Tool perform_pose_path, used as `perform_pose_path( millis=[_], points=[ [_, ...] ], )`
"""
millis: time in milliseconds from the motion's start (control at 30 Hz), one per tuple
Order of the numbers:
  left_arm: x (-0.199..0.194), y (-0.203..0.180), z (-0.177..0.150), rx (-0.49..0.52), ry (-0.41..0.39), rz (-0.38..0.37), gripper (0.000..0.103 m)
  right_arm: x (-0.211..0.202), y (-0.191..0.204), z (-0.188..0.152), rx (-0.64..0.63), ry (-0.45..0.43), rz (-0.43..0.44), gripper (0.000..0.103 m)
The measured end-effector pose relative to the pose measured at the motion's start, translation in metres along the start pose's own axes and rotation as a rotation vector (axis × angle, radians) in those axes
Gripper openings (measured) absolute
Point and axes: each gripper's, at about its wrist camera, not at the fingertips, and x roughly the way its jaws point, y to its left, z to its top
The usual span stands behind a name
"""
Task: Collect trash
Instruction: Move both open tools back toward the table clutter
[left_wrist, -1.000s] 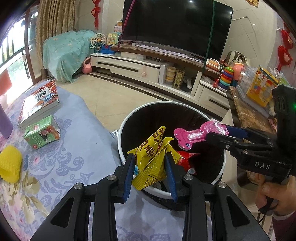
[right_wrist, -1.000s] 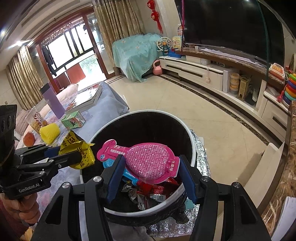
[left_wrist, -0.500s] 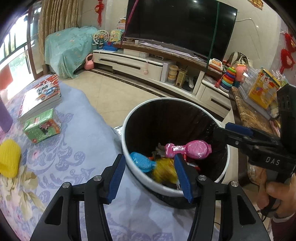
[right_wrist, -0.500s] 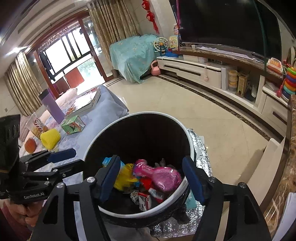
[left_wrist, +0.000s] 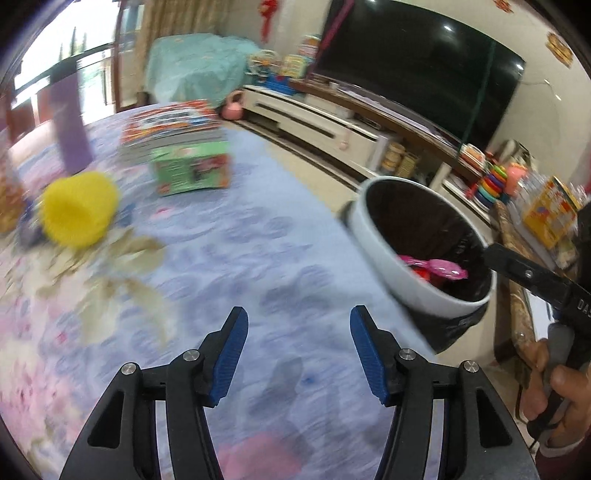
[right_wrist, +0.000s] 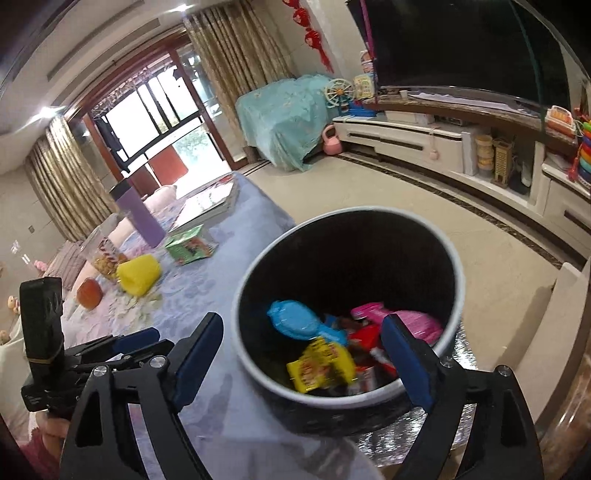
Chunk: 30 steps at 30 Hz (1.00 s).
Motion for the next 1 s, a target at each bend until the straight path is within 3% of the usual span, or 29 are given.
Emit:
perform_pose_path(
  millis=[433,1000],
  points=[
    [-0.066,0.085,-0.044,-0.180,-0.060,0.120,0.060,0.030,0.088,-0.025,-0.105,0.046,0.100,0.090],
    [-0.094,0.174,-0.053,-0.263,-0.070,0.238,0.063,0.088,0.183,-0.040,-0.184,0.122,0.224,0.090]
  ],
)
